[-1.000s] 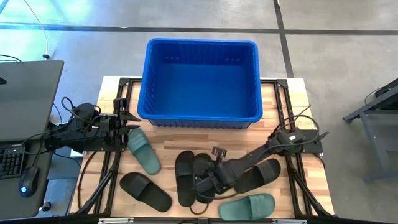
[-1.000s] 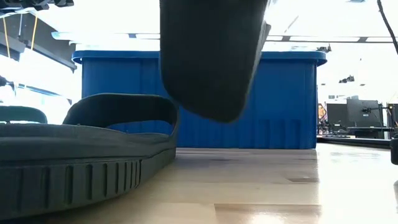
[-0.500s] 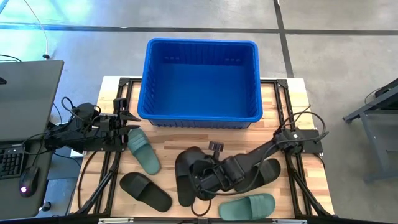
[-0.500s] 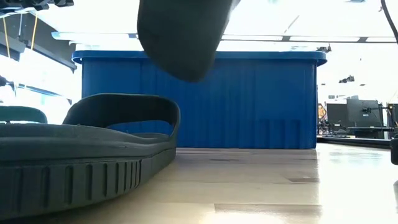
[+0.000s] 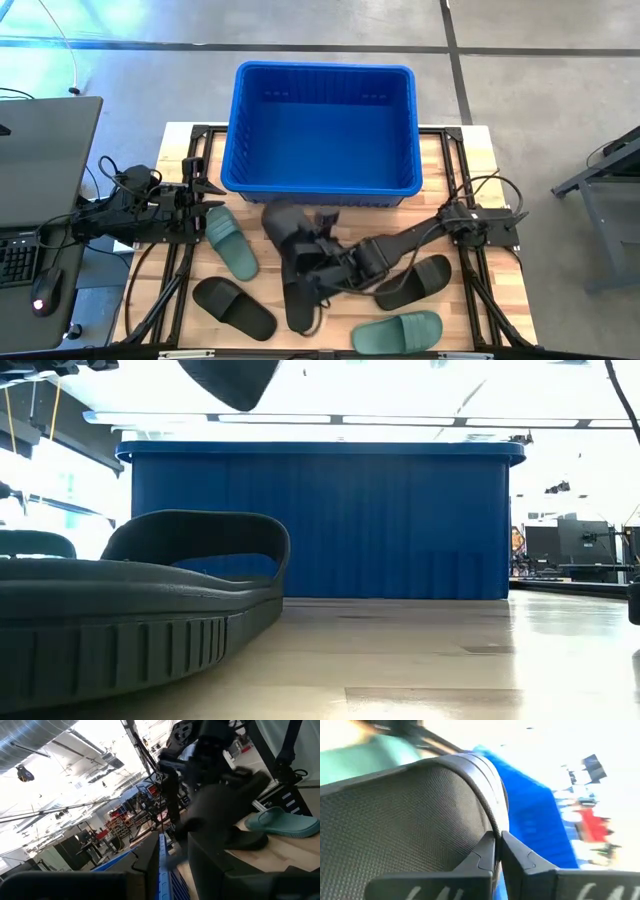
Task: Pick and place slides into bin
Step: Put the black slide into the blue bin
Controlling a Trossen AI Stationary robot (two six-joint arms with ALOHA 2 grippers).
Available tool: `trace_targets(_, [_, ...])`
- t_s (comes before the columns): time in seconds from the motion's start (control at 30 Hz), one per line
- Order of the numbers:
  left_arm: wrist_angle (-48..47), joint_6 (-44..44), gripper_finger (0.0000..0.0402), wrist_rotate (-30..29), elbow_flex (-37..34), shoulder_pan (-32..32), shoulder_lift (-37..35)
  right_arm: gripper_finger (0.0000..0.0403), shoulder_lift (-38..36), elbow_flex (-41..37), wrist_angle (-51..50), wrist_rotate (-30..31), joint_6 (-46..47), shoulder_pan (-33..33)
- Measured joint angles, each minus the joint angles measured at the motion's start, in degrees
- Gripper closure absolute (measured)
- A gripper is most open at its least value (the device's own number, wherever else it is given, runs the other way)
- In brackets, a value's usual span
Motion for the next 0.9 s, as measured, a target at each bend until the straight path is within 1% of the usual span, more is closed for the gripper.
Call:
trace_targets(0.13, [0.1,0.0,0.0311,0.0,0.0,0.0,0.0,0.0403,0.0,0.0,2.6,8.9,-5.9,-3.4])
trace_targets(0.2, [0.6,0.0,0.0311,0.0,0.0,0.0,0.0,0.0403,0.0,0.0,3.4,10.6,-7.9,-5.6])
trace_targets(0.23, [0.8,0.0,0.0311,0.0,0.0,0.0,0.0,0.0403,0.0,0.0,4.0,10.4,-8.6,-6.9])
trace_targets(0.3, [0.9,0.0,0.0311,0.0,0.0,0.0,0.0,0.0403,0.0,0.0,6.1,7.6,-9.4,-9.9])
trace_targets(0.47, [0.9,0.0,0.0311,0.0,0.0,0.0,0.0,0.0403,0.0,0.0,14.3,-4.6,-14.4,-18.5])
trace_targets(0.63, [0.9,0.0,0.0311,0.0,0.0,0.0,0.0,0.0403,0.0,0.0,20.8,-11.8,-17.7,-27.5])
trace_targets(0.7, [0.9,0.0,0.0311,0.0,0.0,0.0,0.0,0.0403,0.0,0.0,22.7,-15.7,-17.7,-31.2])
trace_targets(0.8, [0.9,0.0,0.0311,0.0,0.0,0.0,0.0,0.0403,-0.1,-1.3,25.9,-23.3,-16.7,-36.1])
trace_targets(0.9, [0.9,0.0,0.0311,0.0,0.0,0.0,0.0,0.0403,-0.1,-3.6,28.3,-27.3,-15.5,-39.4])
